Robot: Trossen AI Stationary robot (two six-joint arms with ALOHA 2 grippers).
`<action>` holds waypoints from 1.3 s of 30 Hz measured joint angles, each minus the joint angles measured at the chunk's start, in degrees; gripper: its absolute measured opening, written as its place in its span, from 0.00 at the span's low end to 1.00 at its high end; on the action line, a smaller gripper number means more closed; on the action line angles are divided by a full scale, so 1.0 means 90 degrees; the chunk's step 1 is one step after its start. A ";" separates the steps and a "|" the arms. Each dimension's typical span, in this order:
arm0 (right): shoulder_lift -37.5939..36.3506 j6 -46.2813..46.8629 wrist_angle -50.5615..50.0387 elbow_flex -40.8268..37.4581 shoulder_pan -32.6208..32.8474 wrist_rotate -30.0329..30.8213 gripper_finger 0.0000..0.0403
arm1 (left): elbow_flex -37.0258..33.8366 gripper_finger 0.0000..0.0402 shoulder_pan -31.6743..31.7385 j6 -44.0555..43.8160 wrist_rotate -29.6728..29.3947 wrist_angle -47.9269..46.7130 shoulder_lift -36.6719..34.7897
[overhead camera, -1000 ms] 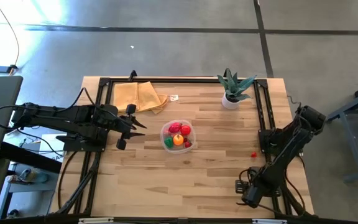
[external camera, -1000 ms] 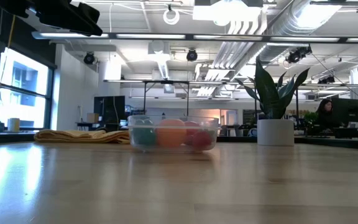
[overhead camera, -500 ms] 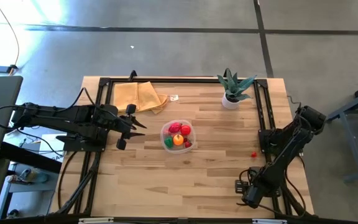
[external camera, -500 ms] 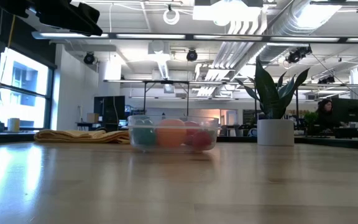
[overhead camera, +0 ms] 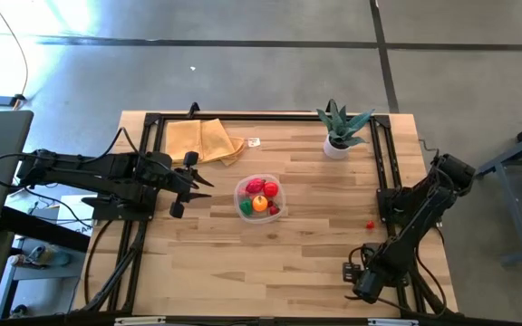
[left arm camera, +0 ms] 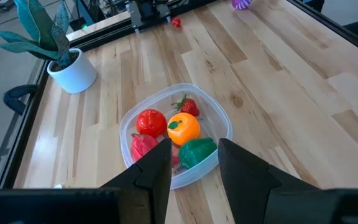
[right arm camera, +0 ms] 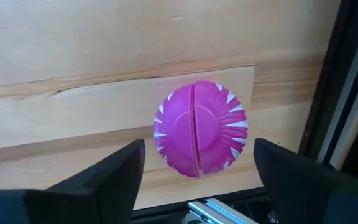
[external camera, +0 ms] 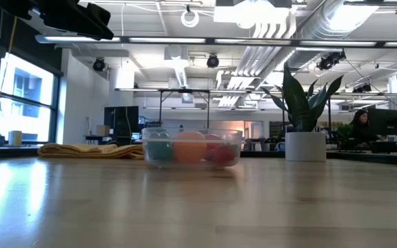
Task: Pick and placing Produce into tupperware
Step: Put the purple onion into the transparent bin
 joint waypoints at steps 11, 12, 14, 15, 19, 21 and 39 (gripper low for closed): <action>0.0312 -0.0076 0.0209 0.0000 0.0106 -0.0044 0.82 | 0.0000 0.30 -0.0001 0.0001 0.0000 -0.0001 0.0000; 0.0315 -0.0076 0.0210 0.0000 0.0118 -0.0041 0.82 | 0.0000 0.30 -0.0002 -0.0001 0.0001 0.0000 0.0002; 0.0316 -0.0076 0.0173 0.0000 0.0124 -0.0042 0.82 | 0.0000 0.30 0.0000 0.0000 -0.0001 -0.0001 0.0000; 0.0316 -0.0076 0.0158 0.0000 0.0124 -0.0038 0.82 | 0.0000 0.30 -0.0002 -0.0001 0.0001 0.0001 0.0001; 0.0368 -0.0078 0.0170 0.0000 0.0123 0.0004 0.82 | 0.0000 0.30 -0.0001 0.0001 0.0001 -0.0001 0.0000; 0.0457 -0.0131 0.0218 0.0000 0.0122 0.0004 0.82 | 0.0000 0.30 -0.0002 0.0001 0.0000 0.0000 0.0000; 0.0624 -0.0341 0.0256 0.0000 0.0124 0.0386 0.82 | 0.0000 0.30 -0.0002 -0.0001 0.0001 0.0001 0.0000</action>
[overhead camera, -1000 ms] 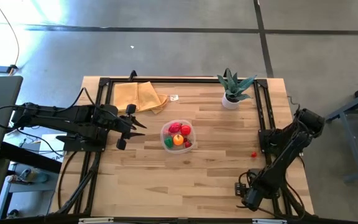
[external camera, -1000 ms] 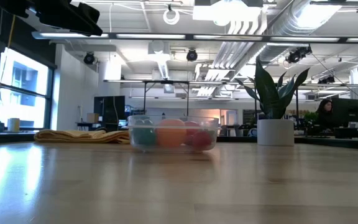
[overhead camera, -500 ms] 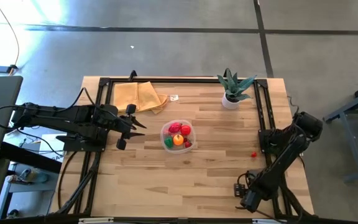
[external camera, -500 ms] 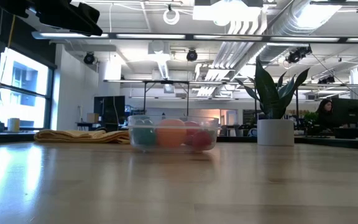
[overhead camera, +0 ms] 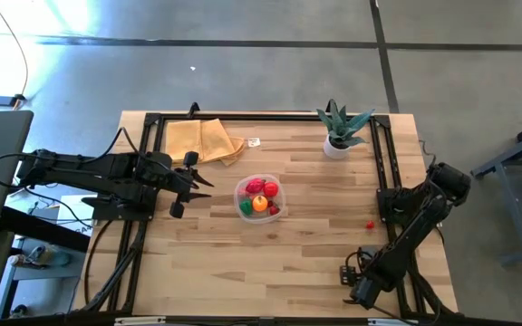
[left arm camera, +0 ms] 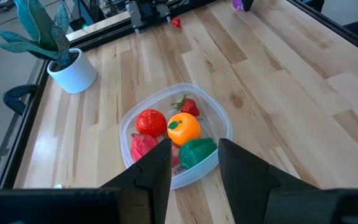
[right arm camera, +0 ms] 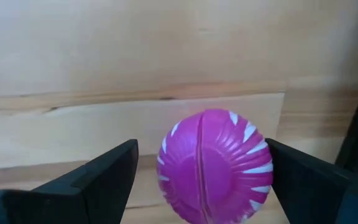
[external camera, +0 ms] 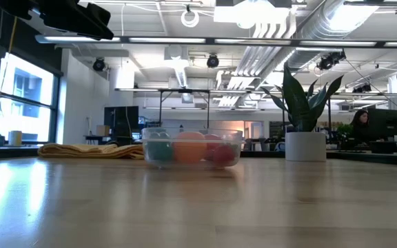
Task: Pick and placing Produce into tupperware
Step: Put the purple onion into the transparent bin
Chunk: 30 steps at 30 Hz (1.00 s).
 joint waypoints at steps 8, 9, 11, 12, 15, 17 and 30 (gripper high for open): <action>-0.0005 0.0001 0.0191 0.0000 0.0000 -0.0269 0.82 | 0.0000 0.30 0.0001 0.0002 -0.0002 -0.0001 0.0000; -0.0005 0.0001 0.0171 0.0000 0.0000 -0.0282 0.82 | 0.0000 0.30 0.0000 0.0000 -0.0002 0.0000 0.0000; -0.0005 0.0001 0.0140 0.0000 0.0000 -0.0292 0.82 | 0.0000 0.30 0.0000 0.0000 -0.0002 -0.0002 0.0000; -0.0005 0.0001 0.0138 0.0000 0.0000 -0.0296 0.82 | 0.0000 0.30 0.0000 0.0001 -0.0001 0.0000 0.0000; -0.0005 -0.0018 0.0132 0.0000 0.0000 -0.0357 0.82 | 0.0000 0.30 0.0002 0.0000 -0.0002 0.0000 0.0000; 0.0002 -0.0021 0.0136 0.0000 0.0000 -0.0410 0.82 | 0.0000 0.30 0.0000 0.0000 0.0000 -0.0002 0.0000; 0.0182 -0.0128 0.0196 0.0000 0.0012 -0.0430 0.78 | 0.0000 0.30 0.0002 0.0001 -0.0002 0.0000 0.0001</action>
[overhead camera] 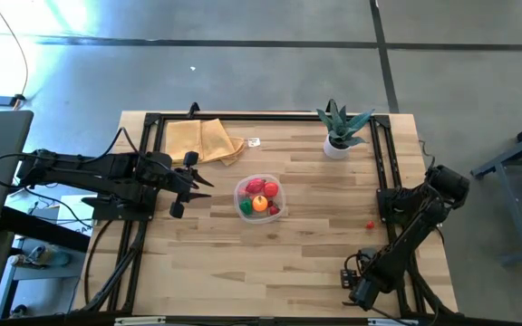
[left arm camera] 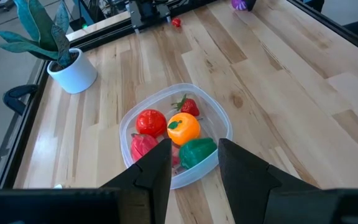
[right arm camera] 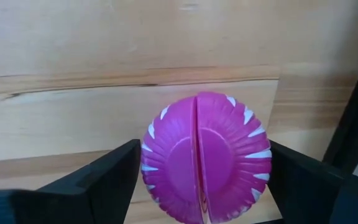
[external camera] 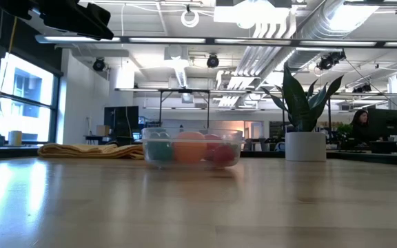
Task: Pick and placing Produce into tupperware
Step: Put the purple onion into the transparent bin
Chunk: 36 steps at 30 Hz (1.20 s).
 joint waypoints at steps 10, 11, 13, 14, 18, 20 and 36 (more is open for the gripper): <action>0.0000 -0.0088 0.0004 0.0000 0.0000 0.0048 0.77 | 0.0000 0.30 -0.0001 -0.0001 0.0001 0.0000 0.0000; 0.0000 -0.0105 0.0005 0.0000 0.0000 0.0049 0.76 | 0.0000 0.30 -0.0002 -0.0001 0.0002 0.0000 -0.0001; 0.0000 -0.0108 0.0003 0.0000 0.0000 0.0051 0.75 | 0.0000 0.30 -0.0002 0.0001 0.0000 0.0000 -0.0001; 0.0000 -0.0109 0.0003 0.0000 0.0000 0.0051 0.74 | 0.0000 0.30 -0.0001 0.0000 0.0002 -0.0001 -0.0001; 0.0000 -0.0109 0.0003 0.0000 0.0000 0.0118 0.69 | 0.0000 0.30 0.0000 0.0001 0.0000 0.0000 -0.0001; 0.0000 -0.0109 0.0003 0.0000 0.0000 0.0165 0.67 | 0.0000 0.30 0.0000 -0.0001 0.0002 0.0000 -0.0001; -0.0010 -0.0165 -0.0034 0.0002 0.0000 0.0206 0.62 | 0.0000 0.30 -0.0001 -0.0001 0.0000 0.0000 0.0001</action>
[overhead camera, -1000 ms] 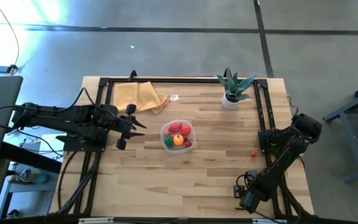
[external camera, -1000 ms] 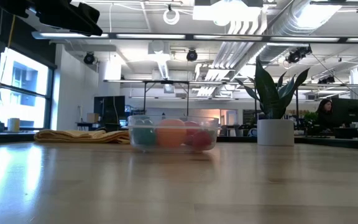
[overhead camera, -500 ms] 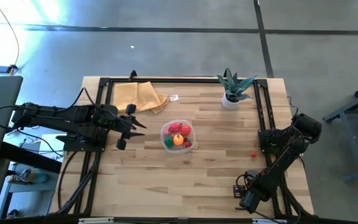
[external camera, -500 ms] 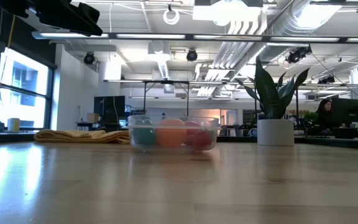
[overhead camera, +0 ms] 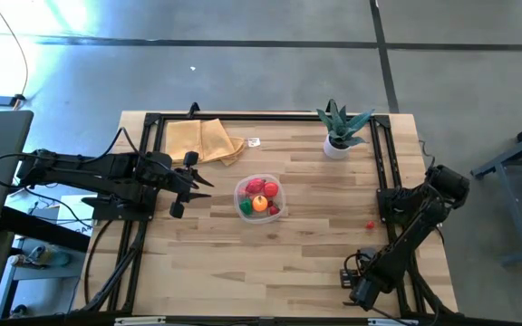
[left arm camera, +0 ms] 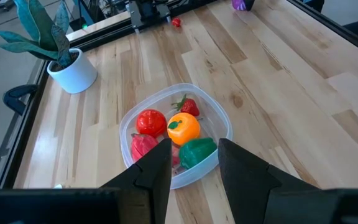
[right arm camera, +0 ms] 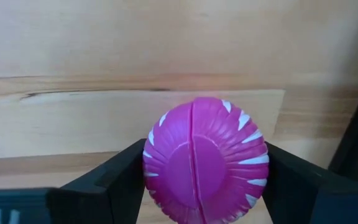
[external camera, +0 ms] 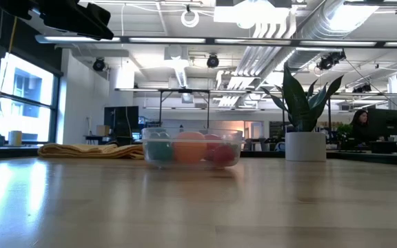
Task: Pick and placing Produce into tupperware
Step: Put the purple onion into the transparent bin
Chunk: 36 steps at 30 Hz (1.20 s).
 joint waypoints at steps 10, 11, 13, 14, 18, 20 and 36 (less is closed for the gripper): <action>-0.0372 -0.0225 -0.0434 0.0000 -0.0056 0.1076 0.62 | 0.0000 0.30 -0.0001 0.0001 0.0001 -0.0001 0.0000; -0.0410 -0.0300 -0.0531 0.0000 -0.0088 0.1243 0.62 | 0.0000 0.30 0.0001 0.0002 0.0001 0.0000 -0.0002; -0.0502 -0.0565 -0.0785 0.0000 -0.0212 0.1633 0.62 | 0.0000 0.30 -0.0002 0.0000 0.0002 -0.0002 -0.0002; -0.0556 -0.0705 -0.0922 0.0000 -0.0298 0.1856 0.62 | 0.0000 0.30 -0.0002 0.0000 0.0002 0.0000 -0.0002; -0.0787 -0.1451 -0.1408 0.0000 -0.0781 0.2712 0.62 | 0.0000 0.30 -0.0001 0.0000 0.0001 0.0000 -0.0001; -0.0906 -0.2009 -0.1518 0.0000 -0.1093 0.3135 0.62 | 0.0000 0.30 0.0001 0.0001 0.0000 0.0000 -0.0002; -0.1251 -0.9106 -0.0151 0.0752 -0.4255 0.4478 0.62 | 0.0000 0.30 0.0001 0.0002 0.0002 0.0000 -0.0002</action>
